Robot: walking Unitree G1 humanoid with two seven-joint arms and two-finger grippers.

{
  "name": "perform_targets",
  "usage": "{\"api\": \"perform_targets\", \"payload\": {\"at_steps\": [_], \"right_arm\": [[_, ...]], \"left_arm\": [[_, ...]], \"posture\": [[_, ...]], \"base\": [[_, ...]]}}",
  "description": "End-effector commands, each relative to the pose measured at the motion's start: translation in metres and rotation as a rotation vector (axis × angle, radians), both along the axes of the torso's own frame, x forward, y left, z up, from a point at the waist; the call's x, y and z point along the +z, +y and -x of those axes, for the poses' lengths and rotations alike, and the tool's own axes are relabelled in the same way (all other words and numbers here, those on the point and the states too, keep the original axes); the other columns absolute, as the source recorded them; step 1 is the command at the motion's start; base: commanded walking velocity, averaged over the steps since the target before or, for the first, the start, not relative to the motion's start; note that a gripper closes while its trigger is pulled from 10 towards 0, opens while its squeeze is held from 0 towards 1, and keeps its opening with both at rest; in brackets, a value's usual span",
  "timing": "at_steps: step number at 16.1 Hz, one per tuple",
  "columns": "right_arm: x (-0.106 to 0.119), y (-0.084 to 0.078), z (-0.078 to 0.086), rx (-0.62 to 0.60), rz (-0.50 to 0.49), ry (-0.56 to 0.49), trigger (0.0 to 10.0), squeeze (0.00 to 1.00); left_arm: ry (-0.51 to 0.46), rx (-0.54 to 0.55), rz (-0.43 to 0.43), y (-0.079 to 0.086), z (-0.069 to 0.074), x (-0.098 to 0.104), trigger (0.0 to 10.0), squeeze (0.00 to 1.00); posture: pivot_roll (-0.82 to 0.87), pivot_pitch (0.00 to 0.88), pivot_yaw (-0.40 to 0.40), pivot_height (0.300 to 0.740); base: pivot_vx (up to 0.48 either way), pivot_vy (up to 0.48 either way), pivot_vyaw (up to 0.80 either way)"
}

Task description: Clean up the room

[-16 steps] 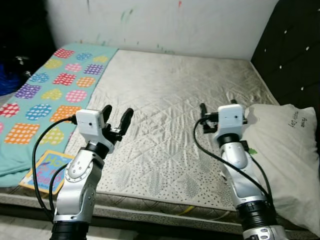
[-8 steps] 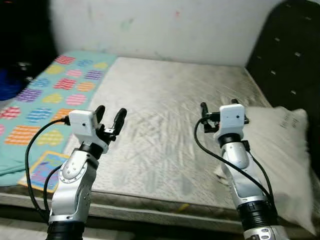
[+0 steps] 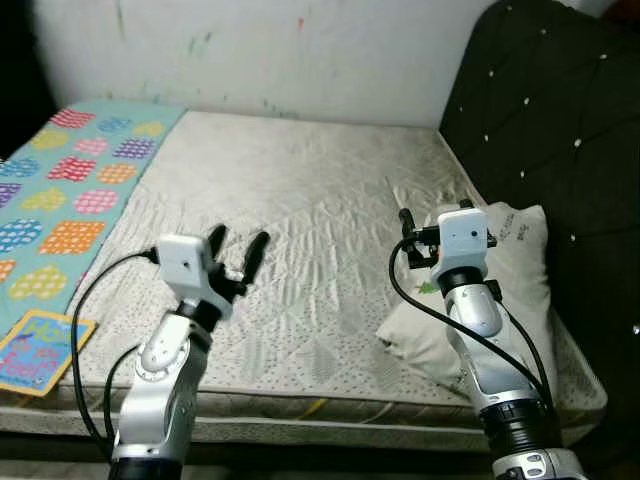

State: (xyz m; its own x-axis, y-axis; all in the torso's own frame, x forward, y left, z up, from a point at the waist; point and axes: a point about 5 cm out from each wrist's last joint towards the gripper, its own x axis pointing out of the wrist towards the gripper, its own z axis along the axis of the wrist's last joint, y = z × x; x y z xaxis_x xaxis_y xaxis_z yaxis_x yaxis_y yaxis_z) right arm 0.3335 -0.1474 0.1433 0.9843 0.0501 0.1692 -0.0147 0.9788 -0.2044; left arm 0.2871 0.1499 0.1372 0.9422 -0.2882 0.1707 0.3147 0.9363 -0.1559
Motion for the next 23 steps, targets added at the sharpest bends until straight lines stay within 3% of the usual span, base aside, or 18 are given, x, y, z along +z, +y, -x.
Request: {"api": "perform_targets", "payload": {"at_steps": [1,4,13,23], "right_arm": [[0.006,0.001,-0.003,0.005,-0.007,-0.014,10.0,0.0],[-0.008,-0.003,0.01,-0.003,0.006,0.023,10.0,0.0],[-0.01,0.0,0.013,0.018,0.014,0.039,10.0,0.0],[-0.01,0.01,0.015,0.068,0.009,0.039,10.0,0.0]], "left_arm": [[-0.003,0.014,-0.017,0.004,0.002,0.001,10.0,0.0],[0.021,0.0,-0.034,0.006,0.006,-0.005,10.0,0.0],[0.028,-0.018,-0.019,-0.003,0.007,-0.005,10.0,0.0],[0.003,-0.06,0.011,-0.005,0.011,-0.002,10.0,0.0]], "posture": [[0.0,0.0,-0.084,0.74],[0.0,0.0,-0.078,0.74],[-0.01,0.0,-0.08,0.74],[0.0,0.0,-0.081,0.74]], "base": [[0.0,-0.285,0.0],[0.0,-0.304,0.0],[0.0,-0.333,0.0],[0.0,0.0,0.0]]}}
